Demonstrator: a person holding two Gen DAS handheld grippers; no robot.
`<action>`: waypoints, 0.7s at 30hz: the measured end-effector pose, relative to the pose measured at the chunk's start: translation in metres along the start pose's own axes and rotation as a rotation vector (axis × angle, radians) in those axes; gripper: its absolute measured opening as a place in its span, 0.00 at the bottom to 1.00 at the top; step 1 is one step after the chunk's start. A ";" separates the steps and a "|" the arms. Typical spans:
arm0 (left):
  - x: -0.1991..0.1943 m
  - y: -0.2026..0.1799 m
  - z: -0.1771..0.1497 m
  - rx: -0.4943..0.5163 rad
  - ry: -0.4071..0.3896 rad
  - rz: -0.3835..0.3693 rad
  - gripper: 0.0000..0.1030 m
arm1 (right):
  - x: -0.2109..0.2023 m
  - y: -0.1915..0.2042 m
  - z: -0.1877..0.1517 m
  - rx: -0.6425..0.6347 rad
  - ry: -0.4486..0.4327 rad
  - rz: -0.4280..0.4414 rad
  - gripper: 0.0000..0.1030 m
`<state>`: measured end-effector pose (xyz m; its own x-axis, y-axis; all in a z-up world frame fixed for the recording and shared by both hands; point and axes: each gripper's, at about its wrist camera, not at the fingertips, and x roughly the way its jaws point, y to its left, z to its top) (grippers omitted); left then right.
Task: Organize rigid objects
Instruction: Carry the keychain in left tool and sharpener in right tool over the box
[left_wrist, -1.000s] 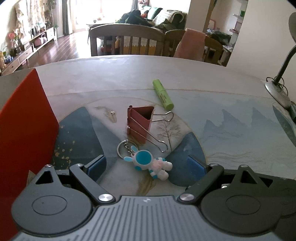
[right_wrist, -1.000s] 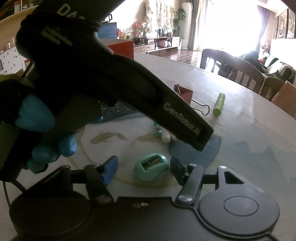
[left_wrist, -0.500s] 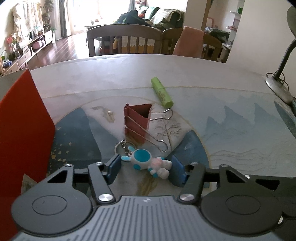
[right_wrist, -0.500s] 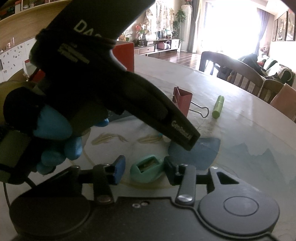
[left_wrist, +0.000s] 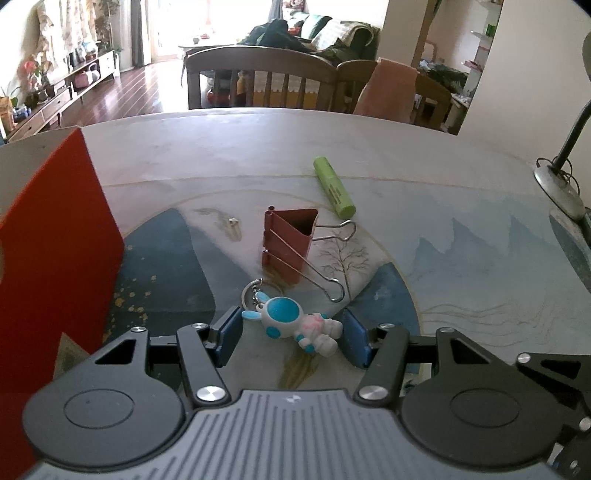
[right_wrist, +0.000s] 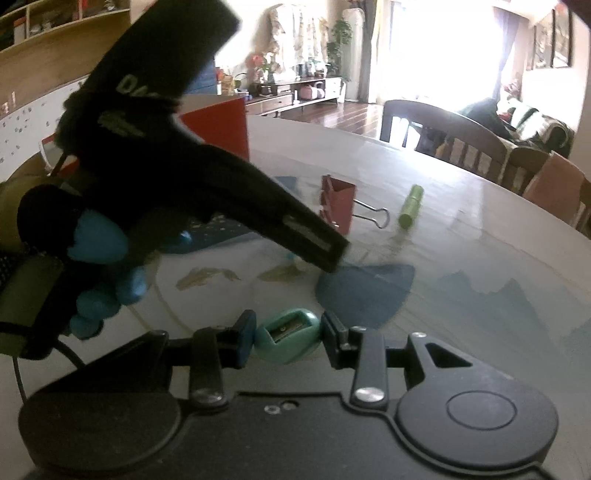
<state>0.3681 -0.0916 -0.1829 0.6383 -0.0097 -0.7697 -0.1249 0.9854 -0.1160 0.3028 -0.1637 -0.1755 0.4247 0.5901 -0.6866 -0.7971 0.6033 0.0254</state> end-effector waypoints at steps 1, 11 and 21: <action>-0.002 0.000 0.000 -0.002 -0.001 -0.001 0.58 | -0.003 -0.002 0.000 0.010 0.000 -0.005 0.36; -0.034 0.003 -0.002 -0.028 -0.005 -0.034 0.58 | -0.038 -0.013 0.001 0.099 -0.009 -0.054 0.36; -0.074 0.005 -0.007 -0.036 0.000 -0.064 0.58 | -0.069 -0.012 0.012 0.146 -0.027 -0.080 0.36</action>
<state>0.3152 -0.0876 -0.1311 0.6462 -0.0728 -0.7597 -0.1107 0.9760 -0.1877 0.2879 -0.2051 -0.1194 0.4976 0.5502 -0.6706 -0.6904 0.7192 0.0777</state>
